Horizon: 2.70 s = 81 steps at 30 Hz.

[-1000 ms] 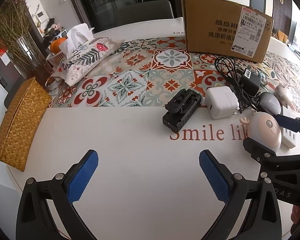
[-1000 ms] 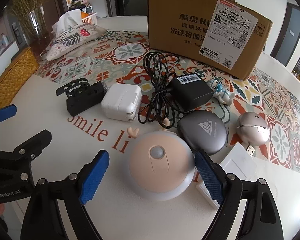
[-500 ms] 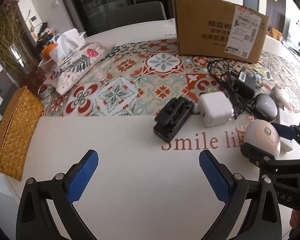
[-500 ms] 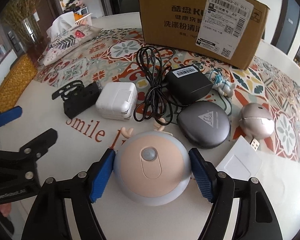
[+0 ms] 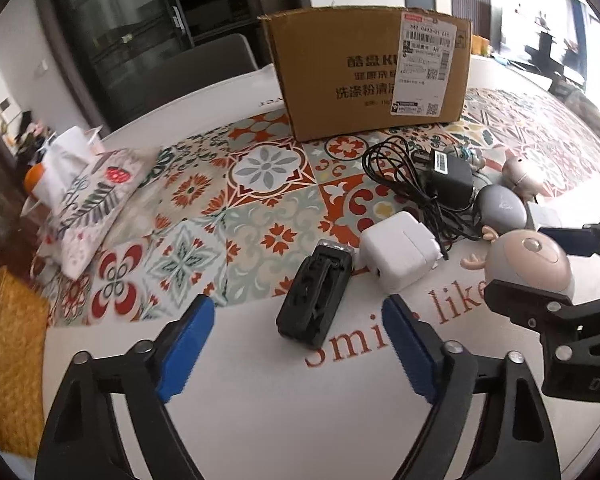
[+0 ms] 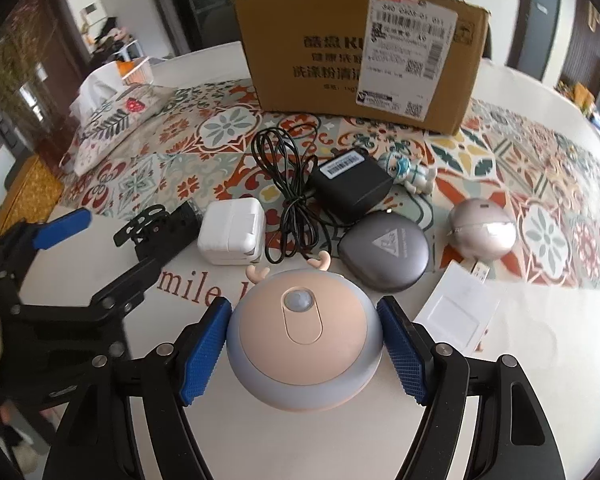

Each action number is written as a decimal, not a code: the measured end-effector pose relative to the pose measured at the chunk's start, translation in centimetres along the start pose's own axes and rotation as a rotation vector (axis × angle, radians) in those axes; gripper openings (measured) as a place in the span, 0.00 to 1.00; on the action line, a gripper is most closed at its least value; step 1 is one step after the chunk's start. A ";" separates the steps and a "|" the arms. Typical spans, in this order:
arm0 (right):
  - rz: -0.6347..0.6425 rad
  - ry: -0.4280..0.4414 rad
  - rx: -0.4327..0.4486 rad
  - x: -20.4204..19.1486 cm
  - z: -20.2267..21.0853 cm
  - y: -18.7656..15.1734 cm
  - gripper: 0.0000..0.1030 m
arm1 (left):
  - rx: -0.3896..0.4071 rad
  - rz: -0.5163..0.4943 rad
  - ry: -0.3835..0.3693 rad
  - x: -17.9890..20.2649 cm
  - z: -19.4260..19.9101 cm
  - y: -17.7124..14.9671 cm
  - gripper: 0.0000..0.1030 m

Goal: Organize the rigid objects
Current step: 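Lift the pink lamp with the right tool while the left tool grasps the black phone holder, then carry the lamp and holder into the cardboard box and open both tools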

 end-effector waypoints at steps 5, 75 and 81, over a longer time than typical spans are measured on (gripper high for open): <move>0.038 -0.063 0.022 -0.6 -0.4 0.3 0.72 | -0.021 -0.010 -0.045 0.2 -2.0 -0.4 0.63; 0.034 -0.078 0.487 2.6 15.6 11.6 0.73 | 0.361 0.105 -0.094 0.1 11.2 16.3 0.28; 0.032 -0.082 0.514 3.6 15.4 14.4 0.73 | 0.389 0.111 -0.103 -0.4 10.4 19.2 0.27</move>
Point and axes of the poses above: each gripper's, at about its wrist camera, not at the fingertips, and z roughly against the way its jaws point, x to its right, y to its top, the point moved 4 cm from there along -z, roughly the way its jaws point, and after that the axes turned 4 degrees about y, right-handed, at the moved point
